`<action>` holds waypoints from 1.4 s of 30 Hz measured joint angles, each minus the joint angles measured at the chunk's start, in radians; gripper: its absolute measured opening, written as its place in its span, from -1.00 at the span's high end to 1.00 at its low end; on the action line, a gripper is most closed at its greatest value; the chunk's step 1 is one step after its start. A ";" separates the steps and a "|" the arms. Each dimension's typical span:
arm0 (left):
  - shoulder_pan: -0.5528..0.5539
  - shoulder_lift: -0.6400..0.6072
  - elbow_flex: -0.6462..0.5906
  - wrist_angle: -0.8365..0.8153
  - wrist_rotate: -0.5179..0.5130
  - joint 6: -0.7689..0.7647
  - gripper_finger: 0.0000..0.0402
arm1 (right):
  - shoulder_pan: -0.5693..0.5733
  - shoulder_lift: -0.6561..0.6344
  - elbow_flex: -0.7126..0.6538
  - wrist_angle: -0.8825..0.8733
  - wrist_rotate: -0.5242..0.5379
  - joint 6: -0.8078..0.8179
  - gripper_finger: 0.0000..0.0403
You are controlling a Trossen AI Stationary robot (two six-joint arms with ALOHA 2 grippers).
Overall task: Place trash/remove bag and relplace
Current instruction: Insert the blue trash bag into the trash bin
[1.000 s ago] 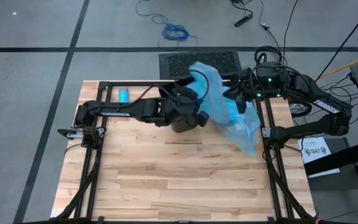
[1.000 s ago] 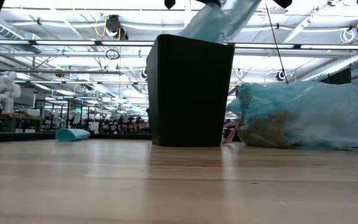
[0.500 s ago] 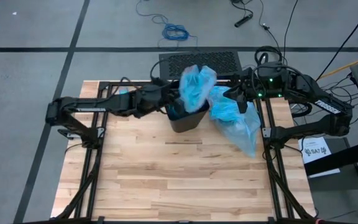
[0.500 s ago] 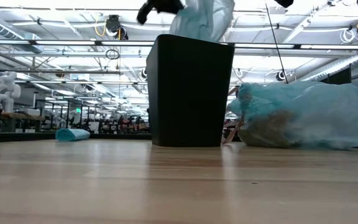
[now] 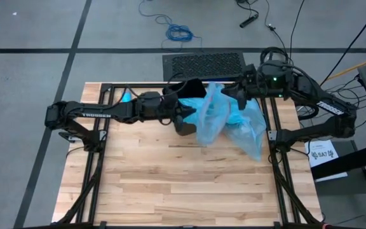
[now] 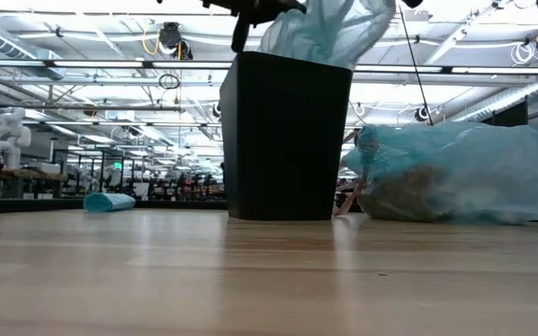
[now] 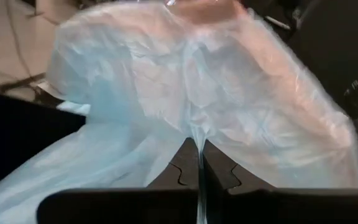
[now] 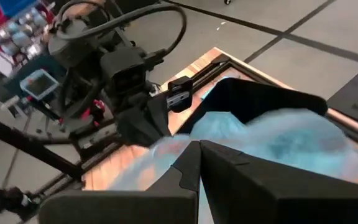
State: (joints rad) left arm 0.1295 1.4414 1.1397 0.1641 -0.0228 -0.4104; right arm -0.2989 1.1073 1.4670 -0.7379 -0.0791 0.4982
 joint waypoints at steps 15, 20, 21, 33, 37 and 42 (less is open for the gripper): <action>0.126 -0.110 0.001 -0.193 0.081 0.140 0.91 | 0.053 0.154 -0.001 0.145 0.003 0.210 1.00; 0.177 -0.115 0.001 -0.279 0.192 0.190 0.82 | 0.096 0.169 -0.001 0.153 0.035 0.270 1.00; 0.188 -0.113 0.001 -0.292 0.217 0.190 0.78 | 0.104 0.172 -0.001 0.153 0.046 0.278 1.00; 0.243 -0.134 0.029 -0.391 0.281 0.236 0.20 | 0.128 0.223 -0.001 0.160 0.062 0.370 1.00; 0.245 -0.187 0.063 -0.397 0.281 0.296 0.19 | 0.114 0.246 -0.001 0.158 0.060 0.368 1.00; 0.244 -0.257 0.074 -0.401 0.279 0.382 0.19 | 0.101 0.257 0.000 0.158 0.082 0.352 1.00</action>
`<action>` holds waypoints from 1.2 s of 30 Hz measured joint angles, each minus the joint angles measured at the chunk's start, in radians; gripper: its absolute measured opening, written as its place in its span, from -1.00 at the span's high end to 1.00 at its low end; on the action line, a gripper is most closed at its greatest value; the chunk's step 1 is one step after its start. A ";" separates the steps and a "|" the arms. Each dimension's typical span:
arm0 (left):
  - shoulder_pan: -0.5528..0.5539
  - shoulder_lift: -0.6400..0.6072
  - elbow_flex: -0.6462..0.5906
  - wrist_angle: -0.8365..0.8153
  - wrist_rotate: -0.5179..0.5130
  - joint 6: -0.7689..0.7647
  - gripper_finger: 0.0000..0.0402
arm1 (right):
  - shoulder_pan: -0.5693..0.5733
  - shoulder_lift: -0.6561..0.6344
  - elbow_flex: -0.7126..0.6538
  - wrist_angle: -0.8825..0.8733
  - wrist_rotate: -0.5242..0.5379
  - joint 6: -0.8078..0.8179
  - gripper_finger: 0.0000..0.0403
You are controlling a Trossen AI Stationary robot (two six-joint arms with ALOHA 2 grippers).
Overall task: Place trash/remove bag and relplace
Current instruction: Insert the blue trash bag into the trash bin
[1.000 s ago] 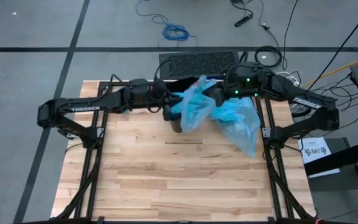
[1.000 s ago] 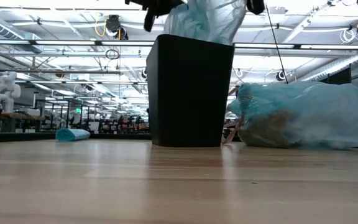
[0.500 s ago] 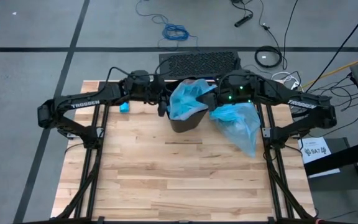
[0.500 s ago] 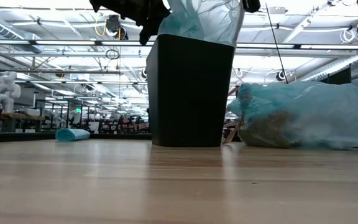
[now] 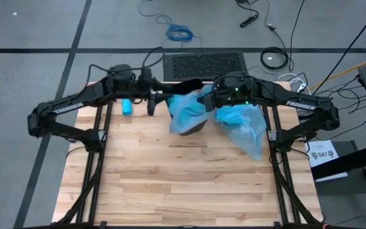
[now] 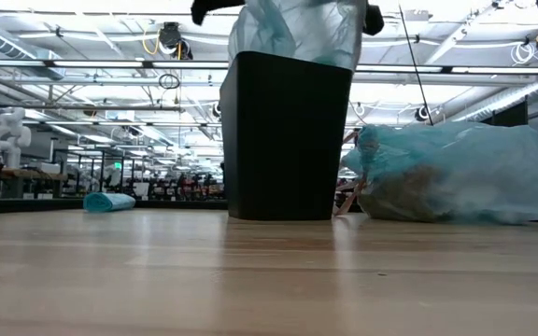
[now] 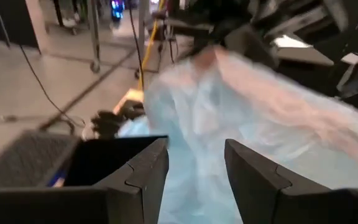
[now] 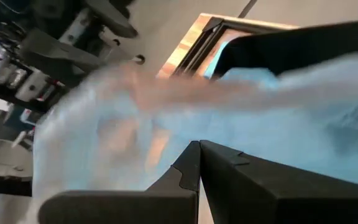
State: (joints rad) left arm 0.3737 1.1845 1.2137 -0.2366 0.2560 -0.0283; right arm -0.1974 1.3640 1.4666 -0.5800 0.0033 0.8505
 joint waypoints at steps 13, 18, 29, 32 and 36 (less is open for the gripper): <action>0.007 -0.033 0.000 -0.247 -0.043 0.066 0.19 | -0.032 0.125 0.249 -0.447 0.080 -0.116 1.00; 0.005 0.019 0.000 -0.281 -0.005 0.055 0.20 | -0.077 0.269 0.402 -0.532 0.077 -0.251 1.00; 0.007 -0.074 -0.001 -0.355 -0.091 -0.031 0.20 | -0.074 0.523 0.763 -0.273 -0.056 -0.862 1.00; 0.009 -0.152 -0.001 -0.397 -0.140 -0.065 0.20 | -0.067 0.543 0.800 -0.278 -0.248 -0.845 1.00; 0.008 -0.242 -0.001 -0.358 -0.139 -0.097 0.20 | -0.063 0.546 0.800 -0.325 -0.344 -0.866 1.00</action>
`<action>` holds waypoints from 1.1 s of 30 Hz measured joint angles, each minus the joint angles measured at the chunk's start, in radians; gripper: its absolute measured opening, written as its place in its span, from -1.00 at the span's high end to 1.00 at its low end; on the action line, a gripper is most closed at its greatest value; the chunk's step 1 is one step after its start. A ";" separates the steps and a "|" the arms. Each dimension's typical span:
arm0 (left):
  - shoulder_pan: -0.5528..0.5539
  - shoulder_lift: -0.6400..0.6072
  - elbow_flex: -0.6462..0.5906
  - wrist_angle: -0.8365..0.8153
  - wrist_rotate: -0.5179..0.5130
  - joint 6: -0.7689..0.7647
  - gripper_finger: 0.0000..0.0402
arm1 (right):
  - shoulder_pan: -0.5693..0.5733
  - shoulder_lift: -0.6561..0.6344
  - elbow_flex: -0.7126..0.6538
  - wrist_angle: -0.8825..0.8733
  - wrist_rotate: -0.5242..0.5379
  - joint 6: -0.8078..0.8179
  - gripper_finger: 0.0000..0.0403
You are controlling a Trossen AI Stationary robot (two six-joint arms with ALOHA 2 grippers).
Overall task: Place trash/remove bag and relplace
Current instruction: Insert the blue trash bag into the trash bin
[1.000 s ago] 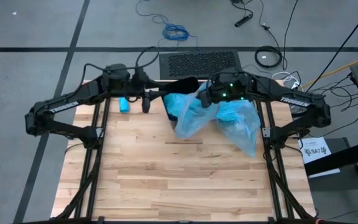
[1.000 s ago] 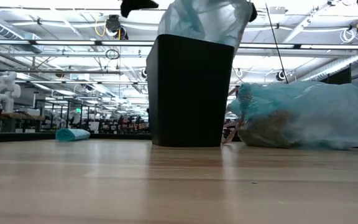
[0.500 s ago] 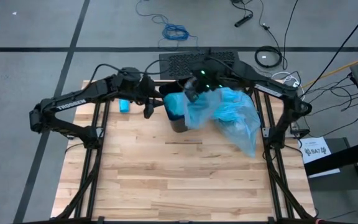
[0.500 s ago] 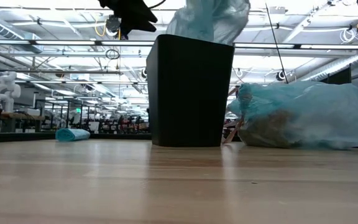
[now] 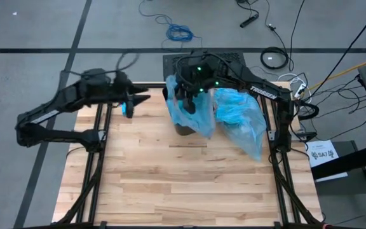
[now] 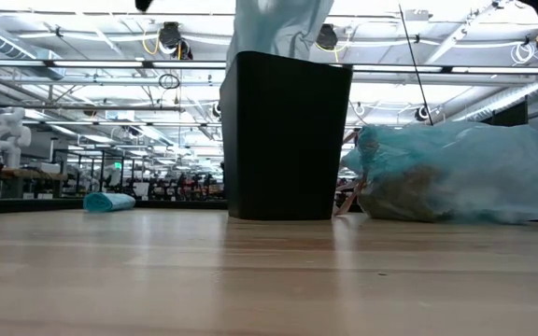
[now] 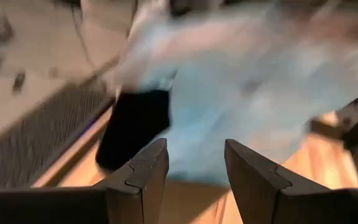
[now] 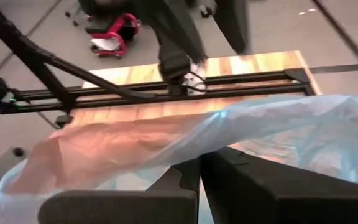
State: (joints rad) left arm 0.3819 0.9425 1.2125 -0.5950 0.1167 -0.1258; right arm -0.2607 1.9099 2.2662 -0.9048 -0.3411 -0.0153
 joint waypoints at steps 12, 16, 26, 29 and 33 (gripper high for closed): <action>-0.001 -0.002 0.001 0.231 0.060 -0.008 0.20 | 0.002 0.043 0.000 0.204 0.018 0.031 1.00; -0.001 0.040 0.003 0.241 0.097 0.077 0.20 | 0.018 0.060 0.000 0.160 -0.027 0.045 1.00; 0.006 0.082 0.105 0.184 0.096 0.367 0.20 | 0.029 0.061 0.000 0.047 -0.028 0.064 1.00; 0.009 0.088 0.128 0.041 0.096 0.470 0.20 | 0.032 0.061 0.000 0.040 -0.028 0.080 1.00; 0.028 0.113 0.133 -0.005 0.089 0.578 0.20 | 0.035 0.061 0.000 0.038 -0.028 0.084 1.00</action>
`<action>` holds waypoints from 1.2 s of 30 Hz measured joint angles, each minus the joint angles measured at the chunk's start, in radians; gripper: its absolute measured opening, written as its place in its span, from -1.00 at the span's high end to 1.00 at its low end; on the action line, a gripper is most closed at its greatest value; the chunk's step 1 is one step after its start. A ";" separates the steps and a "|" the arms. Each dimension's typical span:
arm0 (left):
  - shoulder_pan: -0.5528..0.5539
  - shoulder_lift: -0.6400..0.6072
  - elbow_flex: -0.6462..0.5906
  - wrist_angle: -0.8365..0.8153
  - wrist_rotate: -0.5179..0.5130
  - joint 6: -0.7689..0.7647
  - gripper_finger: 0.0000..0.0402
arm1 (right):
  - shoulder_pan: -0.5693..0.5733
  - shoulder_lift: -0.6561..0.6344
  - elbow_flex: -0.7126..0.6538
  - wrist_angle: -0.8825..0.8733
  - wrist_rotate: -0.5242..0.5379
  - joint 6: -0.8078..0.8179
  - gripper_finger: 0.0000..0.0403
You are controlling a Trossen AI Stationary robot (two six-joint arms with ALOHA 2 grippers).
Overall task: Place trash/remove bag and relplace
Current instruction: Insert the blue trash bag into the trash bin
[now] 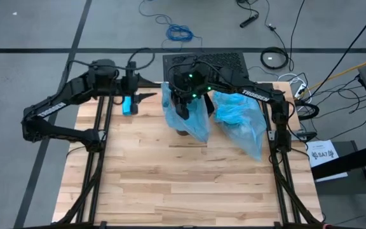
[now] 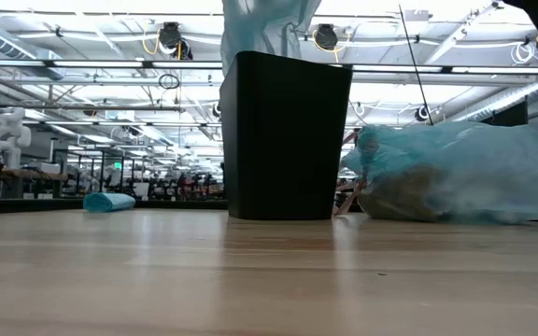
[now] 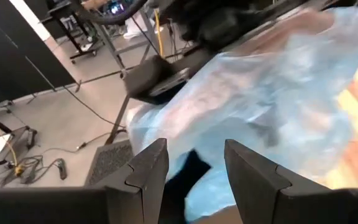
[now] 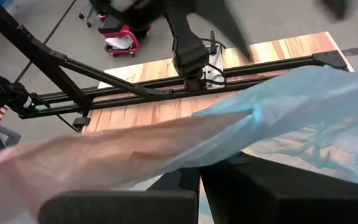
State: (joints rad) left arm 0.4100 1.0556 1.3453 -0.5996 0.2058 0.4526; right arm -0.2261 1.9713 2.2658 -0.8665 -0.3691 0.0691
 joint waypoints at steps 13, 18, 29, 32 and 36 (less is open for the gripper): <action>0.028 0.102 0.000 0.057 -0.024 0.127 0.20 | 0.019 0.000 0.000 -0.012 0.004 0.043 1.00; 0.028 0.114 0.001 0.094 -0.004 0.140 0.20 | 0.021 0.000 0.000 -0.015 0.007 0.067 1.00; 0.025 0.149 0.000 0.061 -0.038 0.135 0.96 | 0.017 -0.007 -0.001 -0.082 0.100 0.092 1.00; 0.028 0.132 0.000 0.038 -0.101 0.132 0.98 | 0.016 -0.032 -0.002 -0.132 0.159 0.133 1.00; 0.029 0.093 0.000 -0.005 -0.155 0.132 0.99 | 0.016 -0.075 -0.002 -0.156 0.209 0.187 1.00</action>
State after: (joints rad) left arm 0.4393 1.1483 1.3453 -0.6050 0.0511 0.5842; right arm -0.2100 1.8960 2.2639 -1.0224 -0.1602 0.2559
